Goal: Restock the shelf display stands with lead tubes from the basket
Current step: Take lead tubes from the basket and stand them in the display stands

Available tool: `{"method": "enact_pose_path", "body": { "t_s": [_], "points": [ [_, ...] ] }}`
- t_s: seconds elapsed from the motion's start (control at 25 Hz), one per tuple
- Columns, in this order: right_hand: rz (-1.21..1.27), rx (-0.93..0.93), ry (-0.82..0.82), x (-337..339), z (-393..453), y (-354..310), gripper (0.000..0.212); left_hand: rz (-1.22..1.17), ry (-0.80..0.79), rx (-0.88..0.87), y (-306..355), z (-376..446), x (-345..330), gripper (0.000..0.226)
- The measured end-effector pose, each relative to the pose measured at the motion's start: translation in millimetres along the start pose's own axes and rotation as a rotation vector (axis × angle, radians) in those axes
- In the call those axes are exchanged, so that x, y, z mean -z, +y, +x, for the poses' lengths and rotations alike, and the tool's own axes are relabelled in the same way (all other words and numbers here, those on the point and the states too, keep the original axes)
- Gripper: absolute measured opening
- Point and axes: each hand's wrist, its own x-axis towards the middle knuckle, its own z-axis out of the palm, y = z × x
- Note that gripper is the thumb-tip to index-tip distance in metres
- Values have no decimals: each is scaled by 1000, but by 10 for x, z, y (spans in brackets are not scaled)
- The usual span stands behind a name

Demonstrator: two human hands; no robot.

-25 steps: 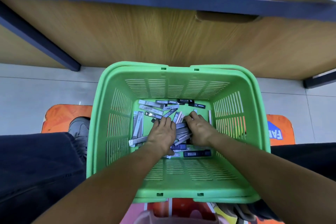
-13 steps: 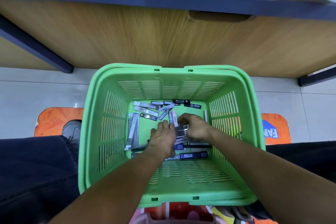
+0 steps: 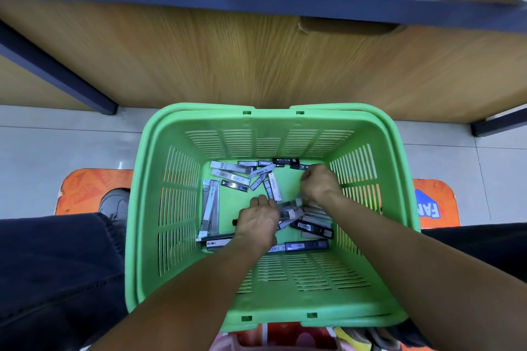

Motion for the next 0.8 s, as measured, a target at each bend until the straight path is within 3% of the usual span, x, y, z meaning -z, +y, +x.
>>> {"method": "enact_pose_path", "body": {
  "t_s": [0.2, 0.44, 0.8],
  "points": [
    [-103, -10, -112, -17, -48, 33, 16, 50, 56, -8, 3, -5, 7, 45],
    [233, -37, -234, -44, -128, 31, 30, -18, 73, 59, -68, 25, 38, 39],
    [399, -58, -344, 45, -226, 44, 32, -135, 68, 21, -176, 57, 73, 29]
  ]
}}
